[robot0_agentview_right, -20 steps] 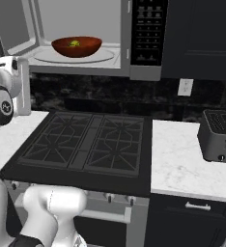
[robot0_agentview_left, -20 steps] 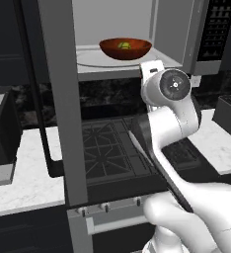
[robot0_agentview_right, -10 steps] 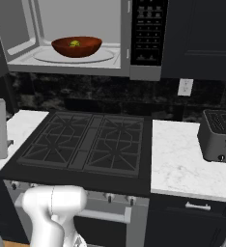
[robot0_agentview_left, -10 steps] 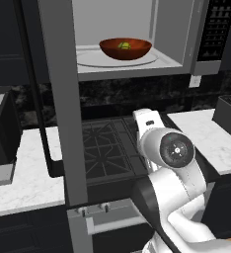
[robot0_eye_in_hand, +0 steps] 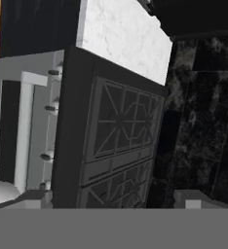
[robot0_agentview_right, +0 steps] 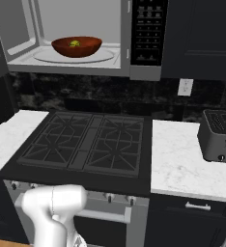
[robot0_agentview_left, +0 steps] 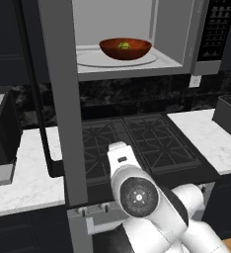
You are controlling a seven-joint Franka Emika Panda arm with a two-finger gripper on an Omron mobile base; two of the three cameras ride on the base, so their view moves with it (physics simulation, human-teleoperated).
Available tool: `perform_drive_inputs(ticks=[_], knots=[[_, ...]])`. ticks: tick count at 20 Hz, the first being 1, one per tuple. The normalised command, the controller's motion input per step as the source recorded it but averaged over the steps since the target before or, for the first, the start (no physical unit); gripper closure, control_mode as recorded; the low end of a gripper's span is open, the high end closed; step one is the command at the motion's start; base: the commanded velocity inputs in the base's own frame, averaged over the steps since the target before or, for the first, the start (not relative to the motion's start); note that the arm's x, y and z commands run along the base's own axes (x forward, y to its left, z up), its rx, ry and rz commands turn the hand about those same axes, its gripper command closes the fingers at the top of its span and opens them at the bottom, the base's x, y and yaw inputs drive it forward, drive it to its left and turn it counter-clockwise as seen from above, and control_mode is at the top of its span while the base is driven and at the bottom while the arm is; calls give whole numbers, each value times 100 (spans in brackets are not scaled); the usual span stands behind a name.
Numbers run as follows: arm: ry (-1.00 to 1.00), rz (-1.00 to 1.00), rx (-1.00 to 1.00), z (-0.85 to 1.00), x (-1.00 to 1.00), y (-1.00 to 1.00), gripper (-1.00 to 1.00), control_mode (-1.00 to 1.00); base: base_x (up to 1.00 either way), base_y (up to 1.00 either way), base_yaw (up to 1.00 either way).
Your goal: Pick the lime from the sink and place it in the bowl. Then pick the bowl and place it in the microwave. Then close the microwave door and press the start button.
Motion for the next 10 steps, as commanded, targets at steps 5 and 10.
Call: perform_drive_inputs(ticks=[5,10], knots=[[0,0,-2,-69,-67,47,-100,-100,0,0,0],[-7,1,-7,-65,-7,95,-100,-100,0,0,0]])
